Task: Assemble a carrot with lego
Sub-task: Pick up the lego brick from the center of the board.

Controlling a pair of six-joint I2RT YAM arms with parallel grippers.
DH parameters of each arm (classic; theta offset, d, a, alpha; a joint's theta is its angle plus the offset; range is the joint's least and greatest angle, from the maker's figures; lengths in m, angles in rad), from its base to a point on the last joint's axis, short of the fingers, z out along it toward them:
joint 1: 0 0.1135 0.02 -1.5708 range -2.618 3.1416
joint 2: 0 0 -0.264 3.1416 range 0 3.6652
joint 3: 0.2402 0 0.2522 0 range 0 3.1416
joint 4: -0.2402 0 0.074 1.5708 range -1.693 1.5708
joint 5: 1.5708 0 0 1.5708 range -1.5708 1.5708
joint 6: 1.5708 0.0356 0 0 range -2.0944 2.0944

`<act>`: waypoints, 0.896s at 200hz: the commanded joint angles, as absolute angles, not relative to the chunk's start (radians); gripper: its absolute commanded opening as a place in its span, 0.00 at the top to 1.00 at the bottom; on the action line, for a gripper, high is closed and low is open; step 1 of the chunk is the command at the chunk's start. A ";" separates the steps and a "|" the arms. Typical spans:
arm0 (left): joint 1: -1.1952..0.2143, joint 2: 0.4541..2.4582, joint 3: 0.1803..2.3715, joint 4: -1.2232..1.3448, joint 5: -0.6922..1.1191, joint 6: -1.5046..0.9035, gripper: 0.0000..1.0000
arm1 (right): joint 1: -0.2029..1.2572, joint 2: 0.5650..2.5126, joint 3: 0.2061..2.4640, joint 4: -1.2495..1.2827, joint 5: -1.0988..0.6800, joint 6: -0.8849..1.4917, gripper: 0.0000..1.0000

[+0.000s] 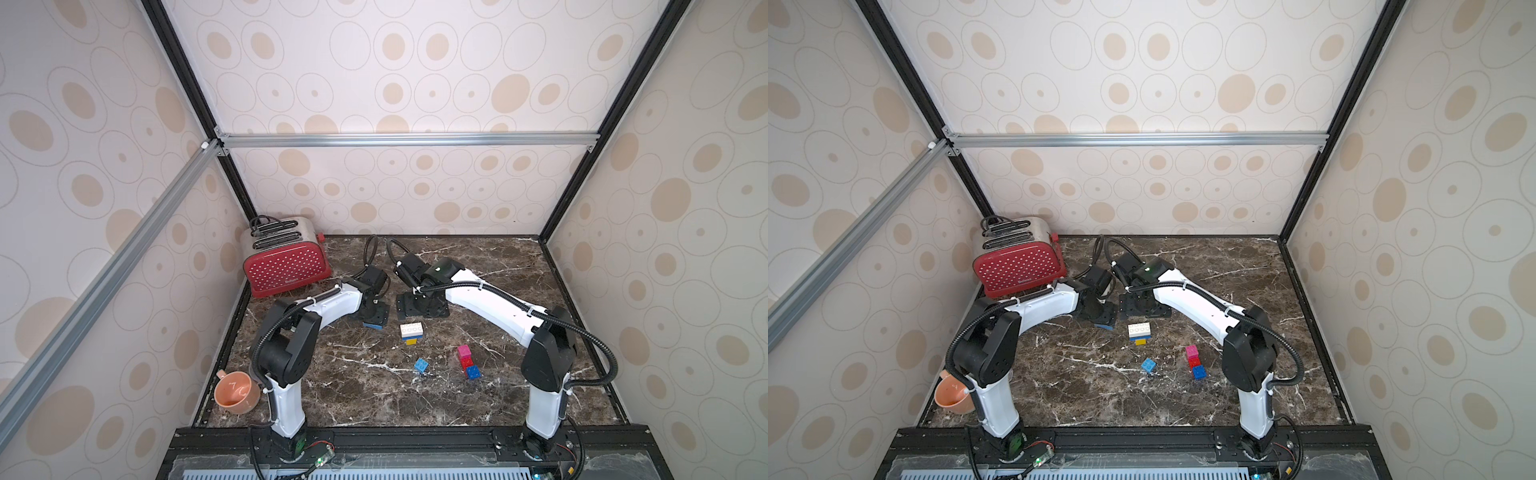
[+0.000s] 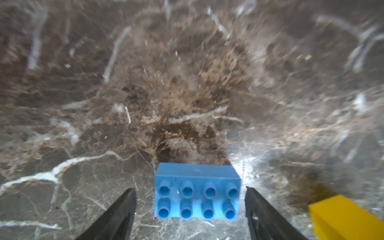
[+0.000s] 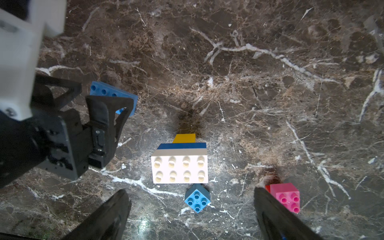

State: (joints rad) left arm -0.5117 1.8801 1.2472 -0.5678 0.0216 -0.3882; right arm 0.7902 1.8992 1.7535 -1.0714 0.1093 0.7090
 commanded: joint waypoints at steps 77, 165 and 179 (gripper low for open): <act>-0.517 1.906 1.283 -0.626 -0.004 -0.363 0.19 | 0.761 1.812 1.678 -1.051 0.114 0.719 0.03; -0.521 1.901 1.300 -0.626 -0.008 -0.345 0.21 | 0.755 1.804 1.659 -1.038 0.108 0.719 0.02; -0.521 1.906 1.303 -0.626 -0.007 -0.346 0.22 | 0.755 1.804 1.657 -1.036 0.106 0.719 0.02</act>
